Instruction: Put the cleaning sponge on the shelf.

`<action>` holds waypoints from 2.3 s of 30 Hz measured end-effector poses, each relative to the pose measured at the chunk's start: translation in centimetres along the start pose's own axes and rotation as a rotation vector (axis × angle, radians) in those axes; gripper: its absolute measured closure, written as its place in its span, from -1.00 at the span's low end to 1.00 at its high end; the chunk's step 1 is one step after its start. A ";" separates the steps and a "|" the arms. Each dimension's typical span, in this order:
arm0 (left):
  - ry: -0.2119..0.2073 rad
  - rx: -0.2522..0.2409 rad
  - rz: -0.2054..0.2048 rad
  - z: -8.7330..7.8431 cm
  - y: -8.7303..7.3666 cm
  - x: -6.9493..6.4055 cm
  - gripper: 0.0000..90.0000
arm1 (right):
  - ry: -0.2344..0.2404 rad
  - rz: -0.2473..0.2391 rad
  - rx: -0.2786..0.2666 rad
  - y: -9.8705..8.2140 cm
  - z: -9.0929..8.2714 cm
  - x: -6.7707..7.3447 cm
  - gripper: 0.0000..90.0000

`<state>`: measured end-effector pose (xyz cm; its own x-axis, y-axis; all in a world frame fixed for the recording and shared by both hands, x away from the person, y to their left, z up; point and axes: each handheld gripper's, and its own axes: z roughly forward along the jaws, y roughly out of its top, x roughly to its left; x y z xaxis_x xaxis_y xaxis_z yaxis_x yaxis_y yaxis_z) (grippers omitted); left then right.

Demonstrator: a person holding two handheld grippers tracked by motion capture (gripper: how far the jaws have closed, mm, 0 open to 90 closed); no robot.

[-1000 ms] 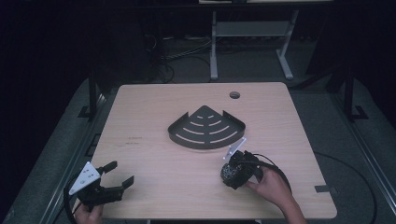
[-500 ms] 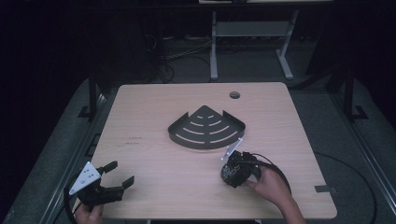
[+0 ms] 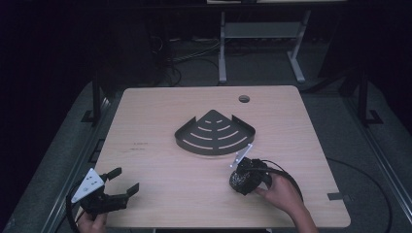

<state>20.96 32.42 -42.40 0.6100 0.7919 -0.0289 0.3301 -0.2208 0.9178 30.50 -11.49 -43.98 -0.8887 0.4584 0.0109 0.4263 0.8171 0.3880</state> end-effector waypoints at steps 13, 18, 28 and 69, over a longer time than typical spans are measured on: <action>0.003 0.003 -0.001 0.0 0.0 0.0 -0.71 | 0.026 -0.024 -0.021 1.1 -1.2 -0.3 -0.27; -0.001 0.001 -0.006 0.0 0.0 0.0 -0.71 | 0.039 -0.030 -0.031 1.7 -1.8 -0.7 -0.27; -0.002 0.000 -0.014 0.1 0.0 0.0 -0.71 | 0.064 -0.041 -0.030 3.1 -2.2 -1.4 -0.27; 0.000 -0.003 -0.007 -0.1 0.0 0.1 -0.70 | 0.061 -0.083 -0.012 10.0 -3.7 -4.5 -0.27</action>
<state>20.96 32.53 -42.37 0.6073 0.7937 -0.0355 0.3324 -0.2132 0.9187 38.12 -6.62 -36.77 -0.9297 0.3667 0.0344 0.3489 0.8470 0.4012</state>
